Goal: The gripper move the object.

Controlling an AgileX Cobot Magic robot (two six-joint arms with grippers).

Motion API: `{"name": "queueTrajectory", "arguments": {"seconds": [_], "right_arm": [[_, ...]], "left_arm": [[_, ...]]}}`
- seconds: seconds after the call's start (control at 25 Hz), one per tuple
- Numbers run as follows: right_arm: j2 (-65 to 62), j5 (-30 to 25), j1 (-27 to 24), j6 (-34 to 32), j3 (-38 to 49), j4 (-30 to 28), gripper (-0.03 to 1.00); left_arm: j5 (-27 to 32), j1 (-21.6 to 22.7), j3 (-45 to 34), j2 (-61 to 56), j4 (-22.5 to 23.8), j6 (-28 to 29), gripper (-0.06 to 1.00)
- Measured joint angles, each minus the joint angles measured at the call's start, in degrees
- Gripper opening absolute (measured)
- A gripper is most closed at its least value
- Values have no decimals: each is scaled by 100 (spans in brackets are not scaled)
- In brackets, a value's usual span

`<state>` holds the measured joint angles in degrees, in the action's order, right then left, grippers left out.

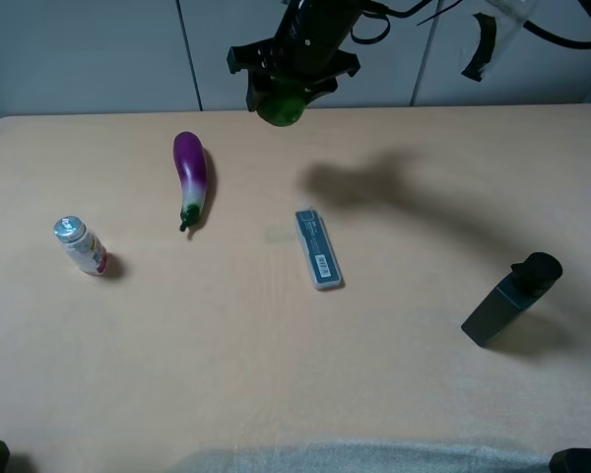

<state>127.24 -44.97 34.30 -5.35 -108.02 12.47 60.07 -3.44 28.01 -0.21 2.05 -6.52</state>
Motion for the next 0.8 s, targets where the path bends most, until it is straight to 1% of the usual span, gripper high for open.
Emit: {"name": "queueTrajectory", "arguments": {"seconds": [0.2,0.28,0.44,0.64,0.8], "right_arm": [[158,282,167,94,0,82,47],[310,282,223,144,-113,95,47],[701,197,368,238,-710,101,47],[1247,-87,471,266,-1621,95,47],[1523,-92,484,295,-1877,85,47]], "left_arm": [[0,0,0,0,0,0,97],[0,0,0,0,0,0,97],[0,0,0,0,0,0,97],[0,0,0,0,0,0,97],[0,0,0,0,0,0,97]]}}
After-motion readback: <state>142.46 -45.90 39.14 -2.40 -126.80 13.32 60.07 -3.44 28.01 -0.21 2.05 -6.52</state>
